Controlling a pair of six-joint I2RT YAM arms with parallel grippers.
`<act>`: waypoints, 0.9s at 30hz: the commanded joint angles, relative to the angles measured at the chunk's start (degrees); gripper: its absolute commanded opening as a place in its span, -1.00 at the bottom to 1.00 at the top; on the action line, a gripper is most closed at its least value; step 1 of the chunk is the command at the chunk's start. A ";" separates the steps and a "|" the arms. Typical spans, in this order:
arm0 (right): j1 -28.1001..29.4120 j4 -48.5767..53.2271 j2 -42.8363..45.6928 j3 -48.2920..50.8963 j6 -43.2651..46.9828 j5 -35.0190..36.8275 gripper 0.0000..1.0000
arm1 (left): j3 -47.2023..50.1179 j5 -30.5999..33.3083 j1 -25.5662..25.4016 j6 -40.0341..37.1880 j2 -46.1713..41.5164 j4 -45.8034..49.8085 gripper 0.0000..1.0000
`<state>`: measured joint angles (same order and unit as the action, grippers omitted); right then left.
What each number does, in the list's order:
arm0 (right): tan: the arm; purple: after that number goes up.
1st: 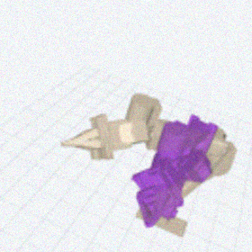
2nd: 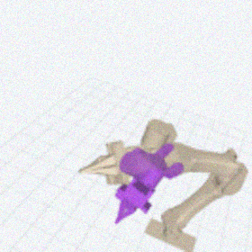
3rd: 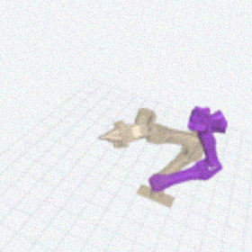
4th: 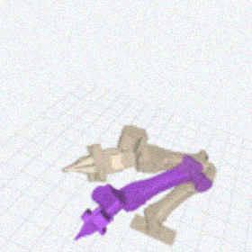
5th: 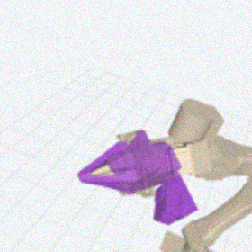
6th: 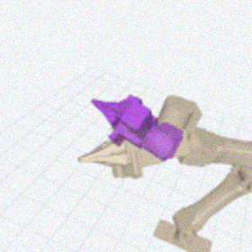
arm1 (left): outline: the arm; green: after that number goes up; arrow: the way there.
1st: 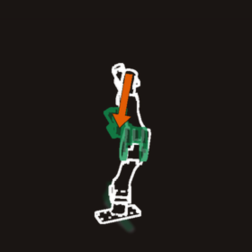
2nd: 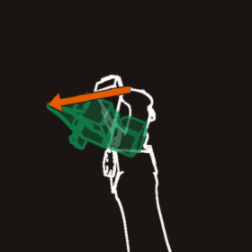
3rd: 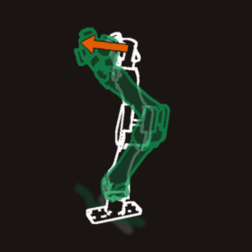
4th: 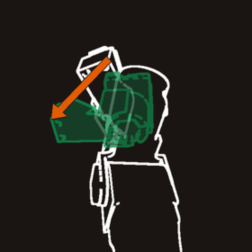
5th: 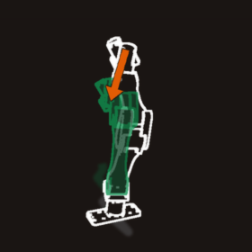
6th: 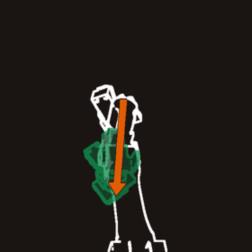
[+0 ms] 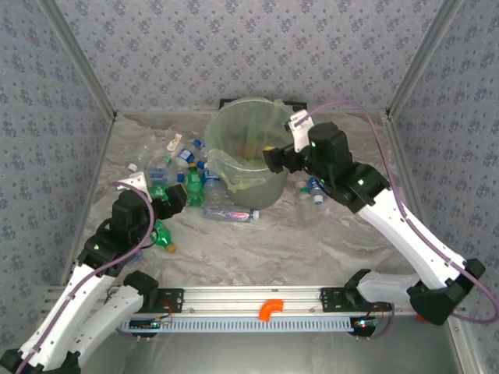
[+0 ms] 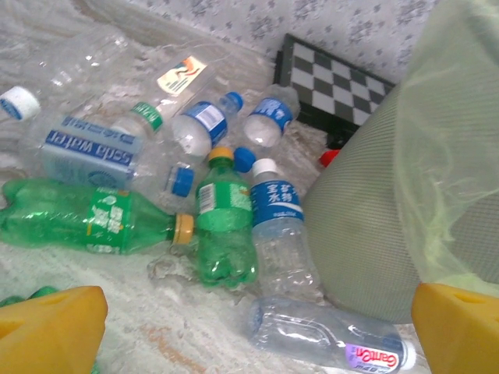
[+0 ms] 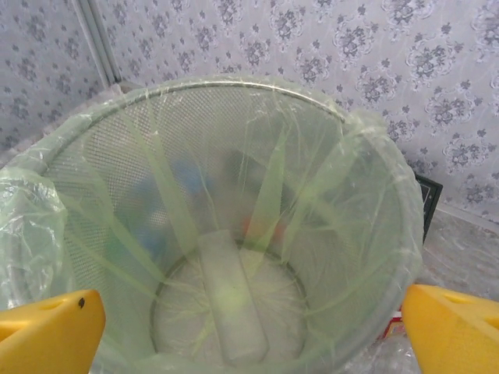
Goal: Put the plastic bottles in the bin
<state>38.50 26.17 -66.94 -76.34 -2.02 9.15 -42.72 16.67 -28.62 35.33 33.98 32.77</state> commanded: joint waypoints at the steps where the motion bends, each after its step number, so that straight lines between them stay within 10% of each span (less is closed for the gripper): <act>1: -1.64 -6.04 5.00 5.75 -2.96 -3.66 0.99 | -1.54 4.42 -0.30 3.18 1.14 4.09 0.99; 15: -9.18 -22.41 18.99 30.07 -9.92 -10.27 0.99 | 0.69 14.70 -0.19 16.17 7.98 22.33 0.99; 27: -9.58 -27.37 25.57 37.32 -11.36 -11.70 0.99 | 6.87 0.27 14.94 14.63 19.26 12.63 0.92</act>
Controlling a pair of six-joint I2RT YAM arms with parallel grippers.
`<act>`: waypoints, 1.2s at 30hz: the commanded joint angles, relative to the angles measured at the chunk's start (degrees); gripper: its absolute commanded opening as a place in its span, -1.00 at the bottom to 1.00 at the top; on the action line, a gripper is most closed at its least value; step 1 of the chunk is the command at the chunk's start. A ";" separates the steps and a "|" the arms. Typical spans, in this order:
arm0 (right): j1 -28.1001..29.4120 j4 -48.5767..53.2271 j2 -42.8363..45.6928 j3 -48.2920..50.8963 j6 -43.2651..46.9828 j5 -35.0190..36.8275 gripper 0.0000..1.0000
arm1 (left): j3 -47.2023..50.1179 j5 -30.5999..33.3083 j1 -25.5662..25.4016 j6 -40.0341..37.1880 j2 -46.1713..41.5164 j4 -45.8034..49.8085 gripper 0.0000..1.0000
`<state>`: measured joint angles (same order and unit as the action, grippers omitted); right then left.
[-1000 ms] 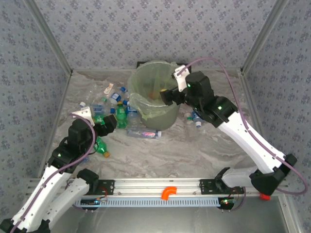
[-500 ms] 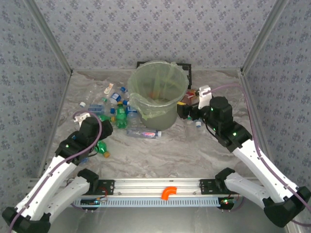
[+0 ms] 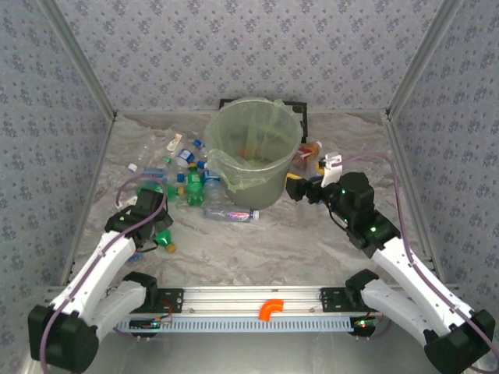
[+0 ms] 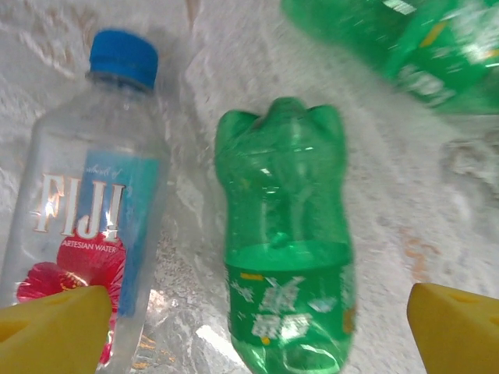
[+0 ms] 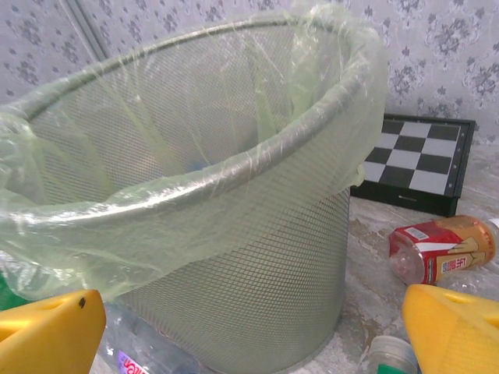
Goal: Put the plastic bottles in the bin
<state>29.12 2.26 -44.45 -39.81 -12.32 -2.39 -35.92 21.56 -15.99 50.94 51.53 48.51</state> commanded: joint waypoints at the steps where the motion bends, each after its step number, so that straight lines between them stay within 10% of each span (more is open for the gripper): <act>1: -0.21 -3.78 3.97 1.25 -1.11 0.38 0.99 | 0.15 -5.24 3.13 -1.61 2.89 -4.15 0.90; 22: -0.16 -5.43 5.06 3.08 -1.21 1.45 0.99 | 3.31 -13.80 12.56 -6.02 18.33 -18.82 0.60; 36: -0.21 -6.59 5.16 3.52 -0.95 1.68 0.99 | 3.84 -13.60 12.65 -5.15 6.89 -14.15 0.19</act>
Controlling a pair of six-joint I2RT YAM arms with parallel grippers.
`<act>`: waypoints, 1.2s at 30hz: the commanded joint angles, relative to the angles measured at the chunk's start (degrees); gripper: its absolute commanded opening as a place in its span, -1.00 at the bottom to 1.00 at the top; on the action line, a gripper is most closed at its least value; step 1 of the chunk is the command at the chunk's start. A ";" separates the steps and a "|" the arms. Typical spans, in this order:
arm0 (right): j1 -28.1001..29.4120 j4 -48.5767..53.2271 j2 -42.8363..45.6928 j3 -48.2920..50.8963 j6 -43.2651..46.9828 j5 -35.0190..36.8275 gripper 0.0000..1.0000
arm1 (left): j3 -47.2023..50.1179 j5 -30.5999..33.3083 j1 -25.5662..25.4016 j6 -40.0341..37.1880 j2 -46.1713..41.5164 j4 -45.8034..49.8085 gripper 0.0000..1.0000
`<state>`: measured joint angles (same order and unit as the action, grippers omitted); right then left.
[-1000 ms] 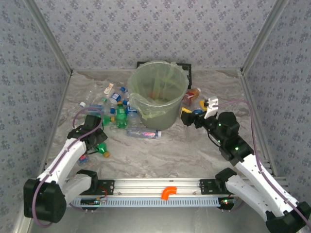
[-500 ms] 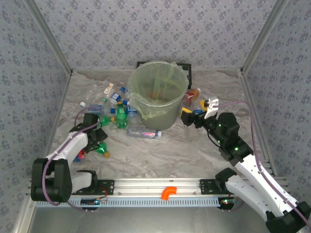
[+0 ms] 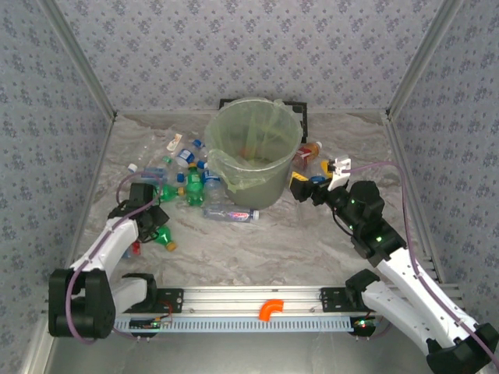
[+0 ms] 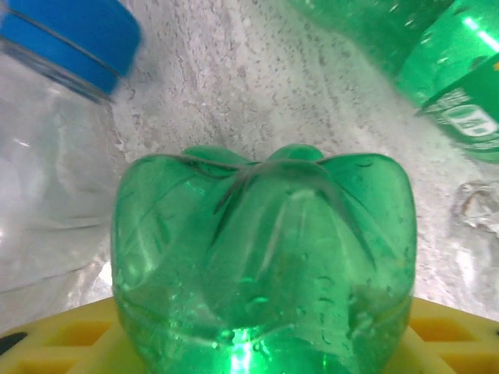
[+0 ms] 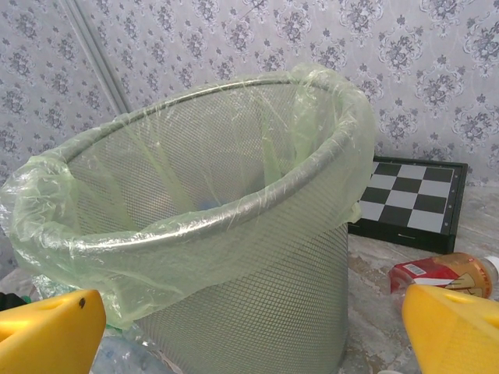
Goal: Put the plastic bottles in the bin
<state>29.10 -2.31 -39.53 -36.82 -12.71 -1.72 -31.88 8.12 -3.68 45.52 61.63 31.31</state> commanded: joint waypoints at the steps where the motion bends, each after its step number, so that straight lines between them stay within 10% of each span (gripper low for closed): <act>1: -0.19 -2.01 0.29 0.57 -0.56 1.03 0.99 | -0.27 -0.20 0.40 0.43 -5.03 3.69 0.18; 19: 0.69 3.29 3.41 -3.78 -5.77 -2.80 0.99 | -14.82 -4.02 -4.40 2.27 -20.43 1.18 0.20; 36: 12.91 9.65 3.70 -6.78 -2.11 6.86 0.99 | -49.48 3.05 -24.83 -8.51 4.48 -4.06 0.20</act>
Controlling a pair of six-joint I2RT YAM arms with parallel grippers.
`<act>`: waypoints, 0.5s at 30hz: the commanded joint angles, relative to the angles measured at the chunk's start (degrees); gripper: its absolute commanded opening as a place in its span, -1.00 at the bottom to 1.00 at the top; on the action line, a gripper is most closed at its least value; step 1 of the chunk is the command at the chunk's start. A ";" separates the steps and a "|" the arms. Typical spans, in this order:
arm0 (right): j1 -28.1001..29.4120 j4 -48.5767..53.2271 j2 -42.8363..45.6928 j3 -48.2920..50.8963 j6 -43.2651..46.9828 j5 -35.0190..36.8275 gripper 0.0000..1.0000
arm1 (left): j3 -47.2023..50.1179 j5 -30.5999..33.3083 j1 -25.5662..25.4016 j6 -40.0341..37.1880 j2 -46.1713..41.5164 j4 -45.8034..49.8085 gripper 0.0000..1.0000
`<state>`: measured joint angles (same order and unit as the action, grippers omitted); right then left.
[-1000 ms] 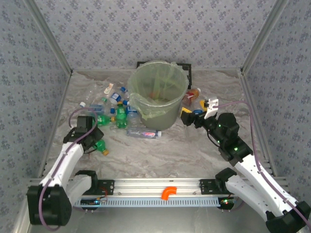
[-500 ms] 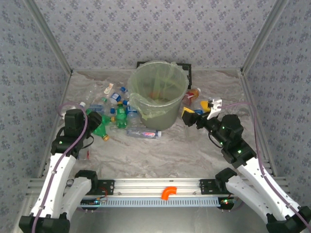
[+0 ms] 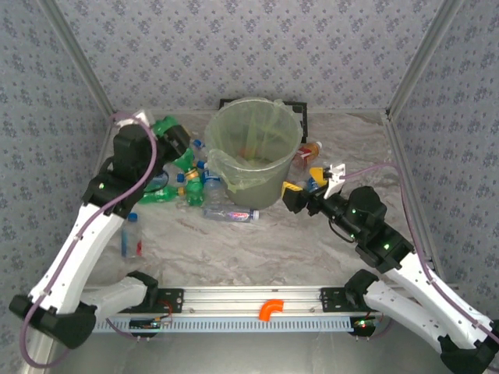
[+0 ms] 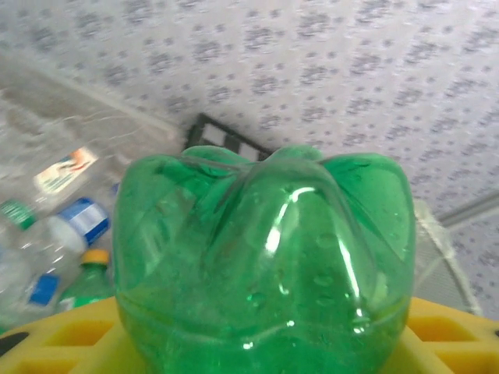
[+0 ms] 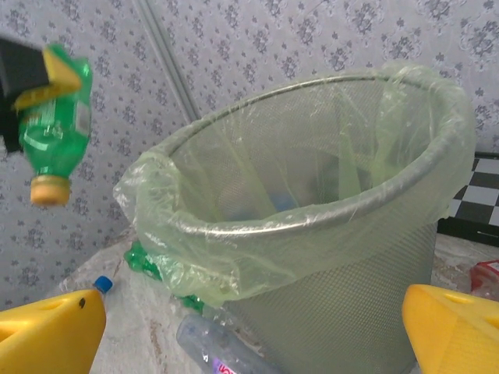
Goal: Put the plastic bottles in the bin
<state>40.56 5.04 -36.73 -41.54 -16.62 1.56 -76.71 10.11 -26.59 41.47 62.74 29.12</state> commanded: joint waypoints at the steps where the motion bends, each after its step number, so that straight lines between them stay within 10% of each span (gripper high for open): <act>1: 1.94 2.83 1.00 -2.16 2.09 4.14 0.99 | -6.82 1.37 -3.20 -5.34 5.50 -1.71 0.20; 15: 4.43 7.29 4.51 -1.54 3.18 8.81 0.99 | -36.56 2.38 -12.63 -14.73 31.71 9.38 0.20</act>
<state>44.49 10.98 -33.23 -41.63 -14.15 8.45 -108.31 12.01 -38.30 29.85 92.36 34.54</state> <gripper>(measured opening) 0.996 0.601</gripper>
